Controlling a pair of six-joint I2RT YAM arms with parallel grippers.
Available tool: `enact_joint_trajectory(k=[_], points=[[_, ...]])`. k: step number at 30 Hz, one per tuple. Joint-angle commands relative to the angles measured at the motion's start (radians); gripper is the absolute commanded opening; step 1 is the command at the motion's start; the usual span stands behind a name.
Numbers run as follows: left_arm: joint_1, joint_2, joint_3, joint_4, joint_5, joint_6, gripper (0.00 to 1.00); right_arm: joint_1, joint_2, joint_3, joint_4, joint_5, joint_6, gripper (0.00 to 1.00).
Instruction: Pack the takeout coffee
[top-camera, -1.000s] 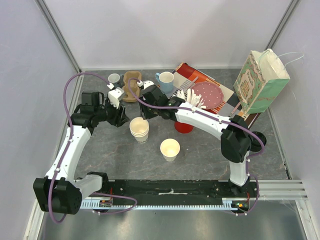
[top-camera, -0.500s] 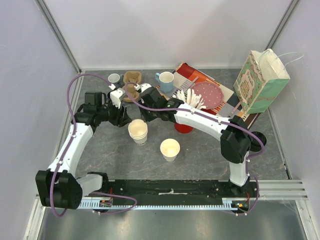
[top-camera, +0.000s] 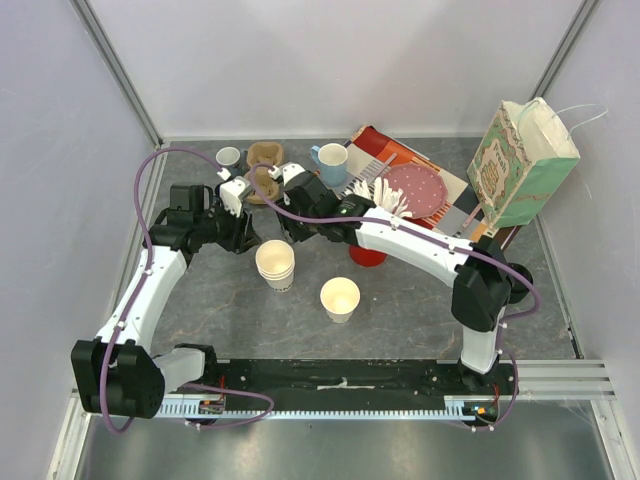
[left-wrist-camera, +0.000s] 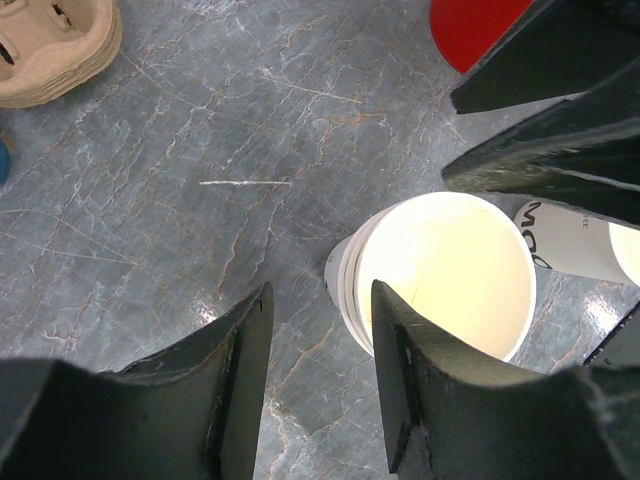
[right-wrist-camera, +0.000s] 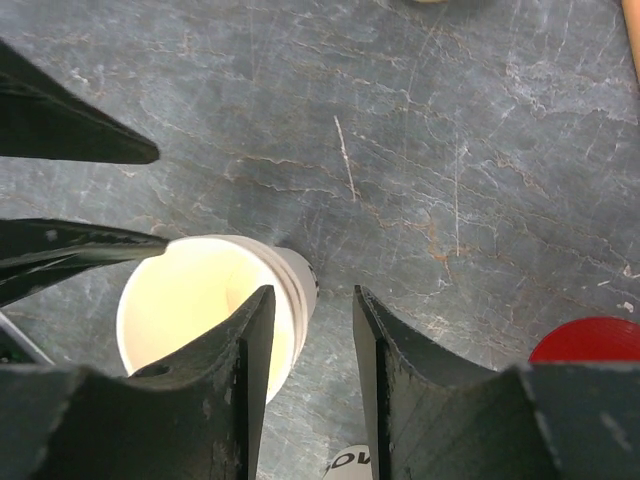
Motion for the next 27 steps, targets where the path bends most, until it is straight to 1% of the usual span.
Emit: enact_joint_trajectory(k=[1, 4, 8, 10, 13, 14, 21, 24, 25, 27], points=[[-0.002, 0.002, -0.003, 0.039, -0.012, -0.006, 0.5, 0.019, -0.057, -0.015, 0.028, -0.017, -0.022, 0.46], [-0.002, 0.004, -0.002, 0.039, -0.012, -0.006, 0.5, 0.022, -0.033, -0.021, 0.026, -0.009, -0.018, 0.46], [-0.002, -0.002, -0.003, 0.037, -0.017, -0.005, 0.5, 0.025, -0.005, -0.018, 0.026, -0.011, -0.018, 0.42], [-0.002, -0.001, -0.003, 0.037, -0.02, -0.002, 0.5, 0.025, 0.009, -0.012, 0.022, -0.009, -0.018, 0.41], [-0.002, -0.002, -0.003, 0.037, -0.023, 0.001, 0.5, 0.029, 0.021, -0.006, 0.016, -0.015, -0.02, 0.36], [-0.002, -0.001, -0.005, 0.036, -0.023, 0.001, 0.5, 0.029, 0.023, -0.001, 0.014, -0.018, -0.022, 0.33], [-0.002, 0.001, -0.011, 0.037, -0.02, 0.009, 0.5, 0.03, 0.037, 0.008, 0.002, -0.021, -0.029, 0.34], [-0.002, 0.001, -0.008, 0.037, -0.026, 0.011, 0.5, 0.03, 0.041, 0.014, 0.0, -0.032, -0.029, 0.25], [-0.002, 0.001, -0.006, 0.034, -0.028, 0.012, 0.5, 0.03, 0.041, 0.016, 0.0, -0.032, -0.029, 0.18], [-0.001, -0.001, 0.001, 0.027, -0.028, 0.012, 0.5, 0.03, 0.034, 0.022, -0.001, -0.029, -0.029, 0.11]])
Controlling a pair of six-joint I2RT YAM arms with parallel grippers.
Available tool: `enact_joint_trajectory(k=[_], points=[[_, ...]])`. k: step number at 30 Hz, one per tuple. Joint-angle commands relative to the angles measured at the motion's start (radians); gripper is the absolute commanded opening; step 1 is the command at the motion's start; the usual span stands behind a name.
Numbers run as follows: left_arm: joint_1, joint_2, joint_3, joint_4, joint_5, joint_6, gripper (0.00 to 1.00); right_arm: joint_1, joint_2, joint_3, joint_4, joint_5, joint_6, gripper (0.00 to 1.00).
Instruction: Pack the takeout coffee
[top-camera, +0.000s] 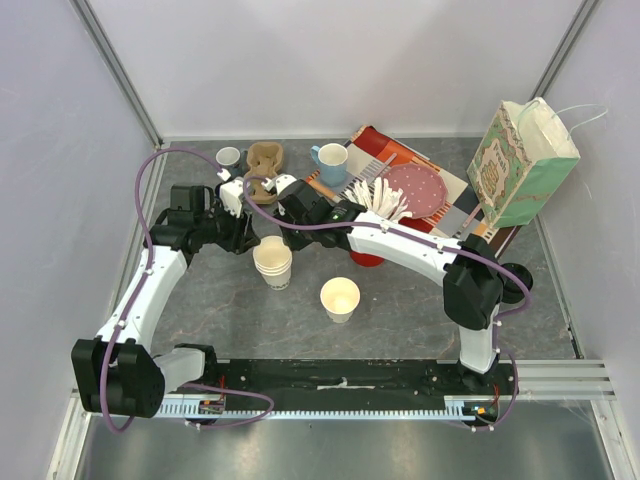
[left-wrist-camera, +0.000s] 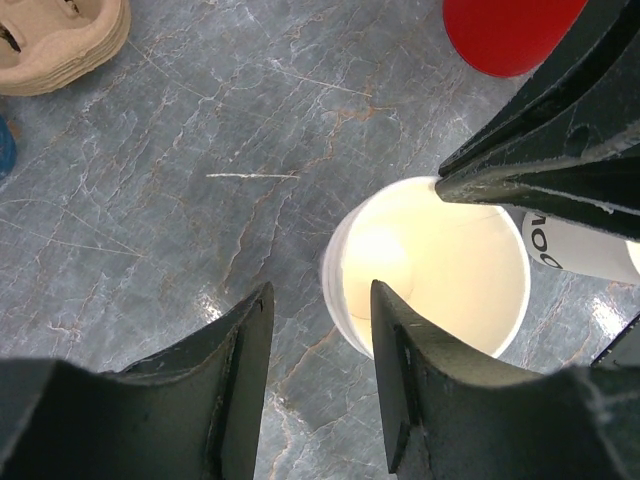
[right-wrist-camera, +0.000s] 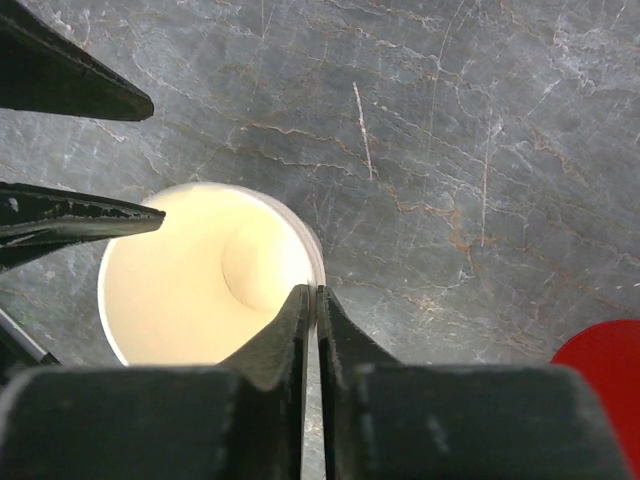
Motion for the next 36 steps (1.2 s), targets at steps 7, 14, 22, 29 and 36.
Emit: enact_joint_trajectory(k=[7, 14, 22, 29, 36], points=[[0.028, -0.014, 0.037, 0.012, -0.008, -0.001, 0.5, -0.032, -0.032, 0.017, -0.008, 0.008, 0.033, 0.0], [0.078, 0.0, 0.019, 0.05, 0.051, -0.136, 0.53, -0.106, -0.071, -0.053, 0.072, -0.034, 0.161, 0.0], [0.078, 0.109, -0.036, 0.101, 0.187, -0.288, 0.49, -0.106, -0.052, -0.042, 0.096, -0.047, 0.185, 0.0], [0.078, 0.132, -0.067, 0.171, 0.212, -0.4, 0.46, -0.103, -0.052, -0.036, 0.103, -0.041, 0.185, 0.0], [0.078, 0.178, -0.099, 0.216, 0.196, -0.427, 0.44, -0.095, -0.023, -0.016, 0.104, -0.066, 0.185, 0.0]])
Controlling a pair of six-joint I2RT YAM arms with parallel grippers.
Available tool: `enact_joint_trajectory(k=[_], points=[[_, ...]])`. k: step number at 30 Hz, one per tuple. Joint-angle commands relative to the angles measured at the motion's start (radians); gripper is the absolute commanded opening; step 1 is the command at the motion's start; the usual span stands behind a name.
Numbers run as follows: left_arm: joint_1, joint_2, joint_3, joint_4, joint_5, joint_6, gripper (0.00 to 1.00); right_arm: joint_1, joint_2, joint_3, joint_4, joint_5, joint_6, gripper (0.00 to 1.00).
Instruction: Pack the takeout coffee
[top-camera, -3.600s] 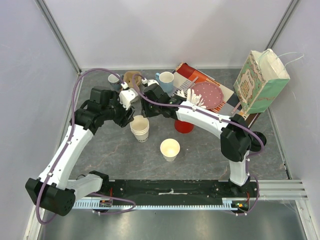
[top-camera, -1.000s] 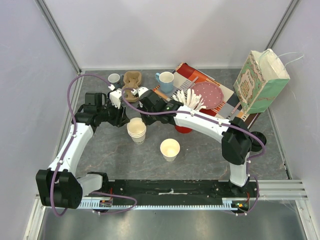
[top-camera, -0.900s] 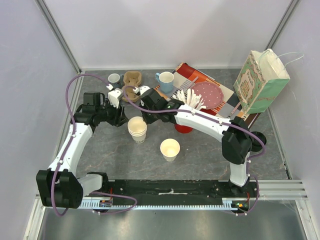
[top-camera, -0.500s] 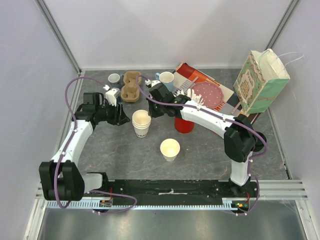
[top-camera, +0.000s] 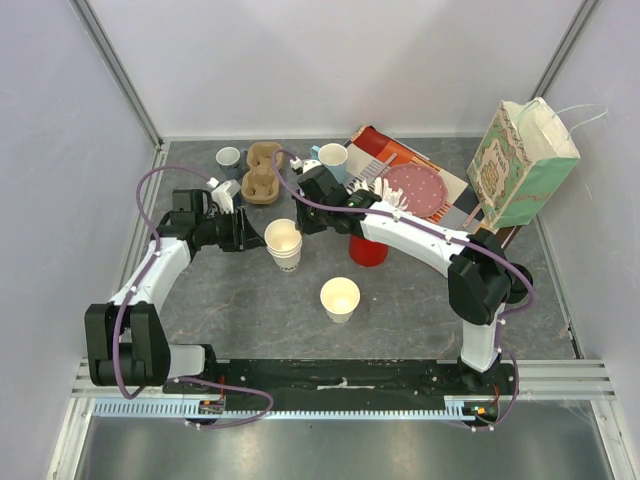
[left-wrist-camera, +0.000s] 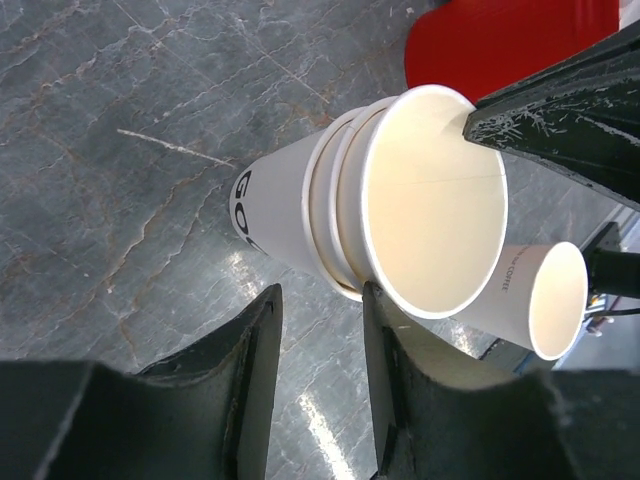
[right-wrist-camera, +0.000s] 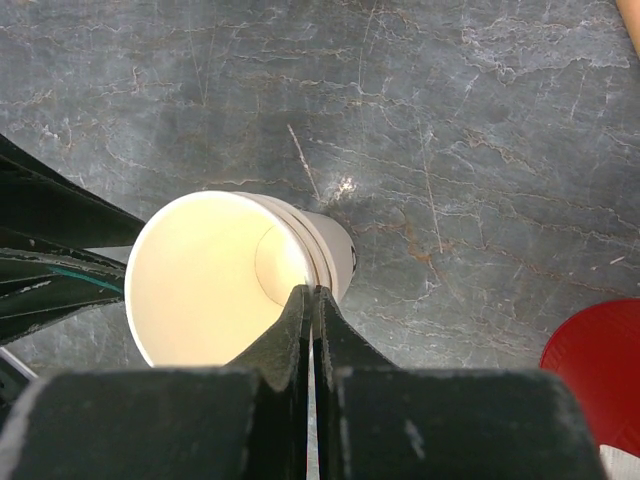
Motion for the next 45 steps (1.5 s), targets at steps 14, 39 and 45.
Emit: enact_joint_trajectory(k=[14, 39, 45], points=[[-0.003, 0.012, -0.018, 0.07, -0.062, -0.024, 0.38, -0.056, -0.07, -0.028, 0.213, -0.207, 0.167, 0.0], [-0.222, -0.028, 0.232, -0.052, -0.33, 0.359, 0.58, -0.045, -0.041, -0.021, 0.182, -0.2, 0.139, 0.0], [-0.295, 0.017, 0.255, -0.048, -0.422, 0.557, 0.57, -0.045, -0.039, -0.01, 0.176, -0.227, 0.124, 0.0]])
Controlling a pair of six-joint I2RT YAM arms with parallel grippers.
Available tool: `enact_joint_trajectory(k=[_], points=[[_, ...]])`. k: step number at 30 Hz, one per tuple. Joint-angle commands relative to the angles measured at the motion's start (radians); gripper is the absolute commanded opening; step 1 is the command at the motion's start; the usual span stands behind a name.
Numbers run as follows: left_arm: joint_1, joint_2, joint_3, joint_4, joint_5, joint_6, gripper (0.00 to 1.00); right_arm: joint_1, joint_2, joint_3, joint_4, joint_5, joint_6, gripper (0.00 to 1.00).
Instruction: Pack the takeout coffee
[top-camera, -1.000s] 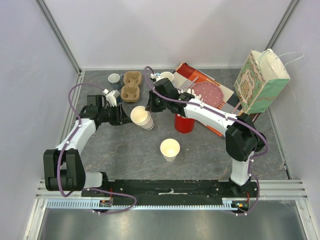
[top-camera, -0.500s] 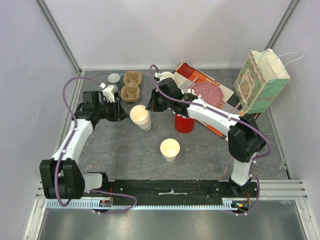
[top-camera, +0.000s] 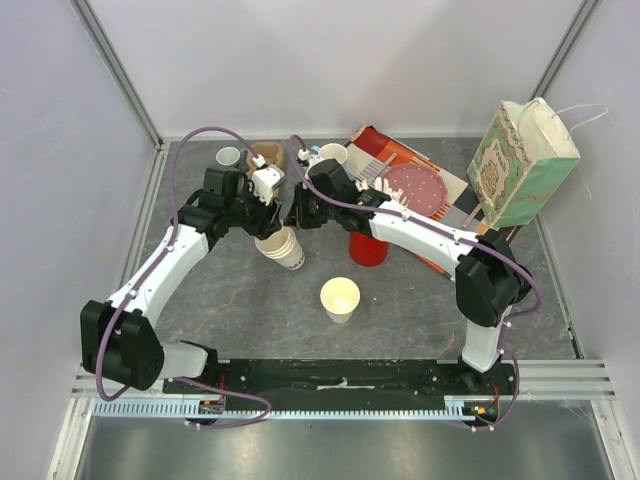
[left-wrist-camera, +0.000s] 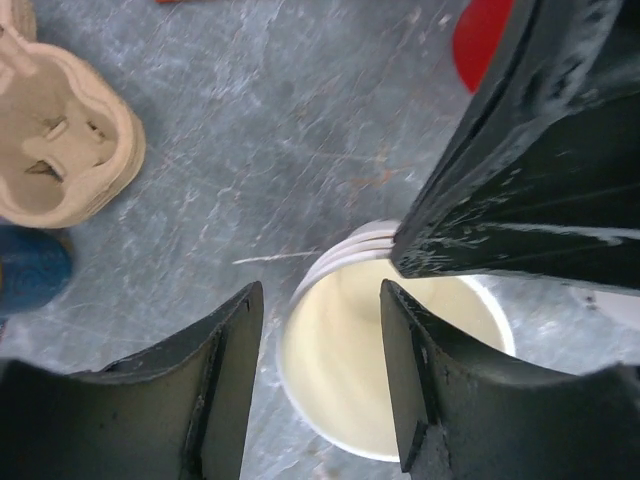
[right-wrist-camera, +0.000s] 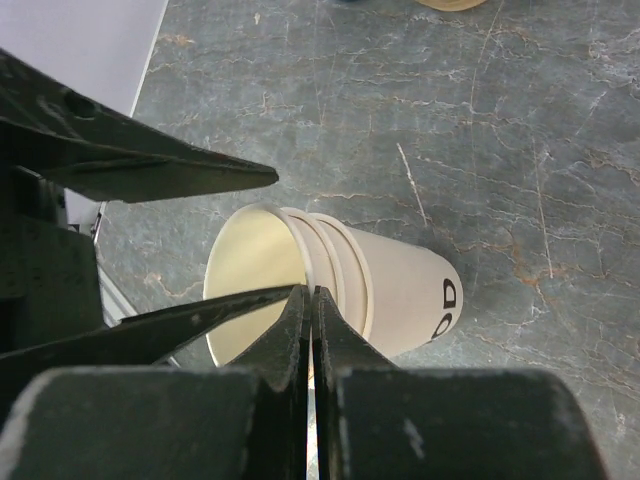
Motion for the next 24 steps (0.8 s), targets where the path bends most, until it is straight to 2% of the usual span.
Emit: enact_joint_trajectory(k=[1, 7, 11, 14, 24], points=[[-0.029, 0.016, 0.04, -0.001, -0.112, 0.206, 0.56, -0.002, 0.009, 0.056, 0.019, -0.045, -0.021, 0.0], [-0.04, 0.027, 0.041, 0.002, -0.15, 0.256, 0.52, -0.002, 0.015, 0.066, 0.014, -0.06, -0.024, 0.0], [-0.043, -0.007, 0.041, -0.015, -0.107, 0.289, 0.51, -0.002, 0.026, 0.07, 0.007, -0.069, -0.032, 0.0], [-0.043, -0.01, 0.056, -0.041, -0.083, 0.318, 0.41, -0.002, 0.032, 0.075, 0.008, -0.086, -0.032, 0.0], [-0.043, 0.048, 0.078, -0.121, -0.037, 0.338, 0.41, -0.002, 0.034, 0.078, 0.016, -0.098, -0.046, 0.0]])
